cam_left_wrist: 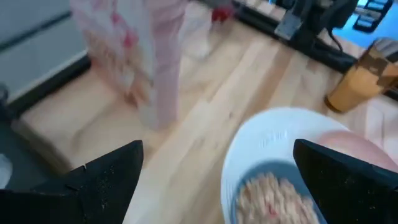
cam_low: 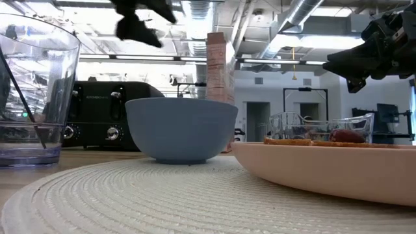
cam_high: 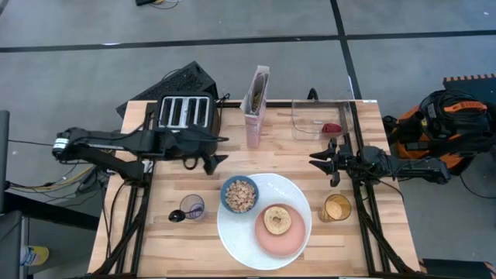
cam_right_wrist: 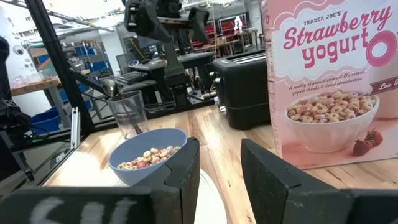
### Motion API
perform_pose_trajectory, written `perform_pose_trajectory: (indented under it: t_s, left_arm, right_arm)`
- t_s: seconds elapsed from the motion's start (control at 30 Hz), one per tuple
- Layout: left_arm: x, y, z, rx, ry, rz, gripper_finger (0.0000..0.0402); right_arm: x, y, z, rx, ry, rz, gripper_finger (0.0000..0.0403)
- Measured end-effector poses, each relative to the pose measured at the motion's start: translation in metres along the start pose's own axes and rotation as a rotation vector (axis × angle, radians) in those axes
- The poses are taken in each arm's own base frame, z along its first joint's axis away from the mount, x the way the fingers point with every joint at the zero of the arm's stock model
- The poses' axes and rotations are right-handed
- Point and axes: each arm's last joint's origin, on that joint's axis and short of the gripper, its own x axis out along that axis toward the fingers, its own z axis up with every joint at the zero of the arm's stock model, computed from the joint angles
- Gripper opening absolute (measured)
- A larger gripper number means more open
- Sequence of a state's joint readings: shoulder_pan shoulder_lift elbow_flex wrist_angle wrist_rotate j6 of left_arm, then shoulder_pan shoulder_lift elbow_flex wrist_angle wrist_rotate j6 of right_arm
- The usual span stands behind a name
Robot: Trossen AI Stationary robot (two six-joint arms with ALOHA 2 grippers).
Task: Arrange a breakfast setting
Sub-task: Put the black spoon on the bottom left of the white placemat
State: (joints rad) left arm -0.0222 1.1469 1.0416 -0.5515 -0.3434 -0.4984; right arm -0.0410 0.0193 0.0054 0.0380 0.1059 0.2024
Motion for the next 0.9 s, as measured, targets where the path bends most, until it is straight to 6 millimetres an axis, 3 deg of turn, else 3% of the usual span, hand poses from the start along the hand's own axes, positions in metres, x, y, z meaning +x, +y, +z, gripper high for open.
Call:
perform_pose_trajectory:
  t_s: [0.3, 0.9]
  left_arm:
    - [-0.048, 0.005, -0.022, -0.148, 0.177, -0.097, 0.04]
    - [-0.101, 0.0, -0.062, -0.642, 0.591, -0.159, 0.04]
  right_arm:
    - [0.0, 0.0, 0.0, 0.0, 0.001, 0.0, 0.0139]
    - [0.0, 0.0, 0.0, 0.0, 0.001, 0.0, 0.0139]
